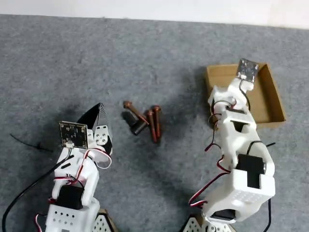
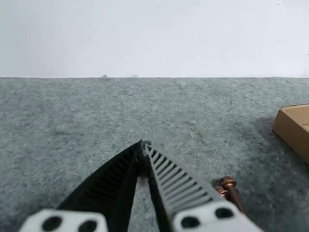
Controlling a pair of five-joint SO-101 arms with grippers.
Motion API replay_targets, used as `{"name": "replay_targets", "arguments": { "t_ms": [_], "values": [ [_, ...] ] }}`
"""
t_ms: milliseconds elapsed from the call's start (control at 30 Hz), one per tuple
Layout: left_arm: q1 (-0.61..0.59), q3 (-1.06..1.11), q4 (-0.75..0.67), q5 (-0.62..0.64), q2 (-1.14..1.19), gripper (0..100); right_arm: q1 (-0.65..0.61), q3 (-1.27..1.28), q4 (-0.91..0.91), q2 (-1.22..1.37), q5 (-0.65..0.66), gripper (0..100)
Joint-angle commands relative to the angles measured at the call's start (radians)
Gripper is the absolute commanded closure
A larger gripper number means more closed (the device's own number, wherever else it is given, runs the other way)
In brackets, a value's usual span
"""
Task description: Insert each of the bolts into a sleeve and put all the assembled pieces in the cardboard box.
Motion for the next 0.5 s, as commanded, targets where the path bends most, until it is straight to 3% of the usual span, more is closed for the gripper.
{"name": "replay_targets", "arguments": {
  "t_ms": [0,300,467],
  "values": [
    [-0.005,0.019,0.000,-0.005,-0.013,99,-0.033,0.016,0.001,-0.097,0.009,76.1],
    [-0.015,0.016,0.000,-0.003,-0.015,99,-0.240,0.392,0.015,-0.610,0.009,76.1],
    [-0.134,0.012,0.000,0.000,-0.016,99,-0.381,0.572,0.021,-0.862,0.015,76.1]
  ]
}}
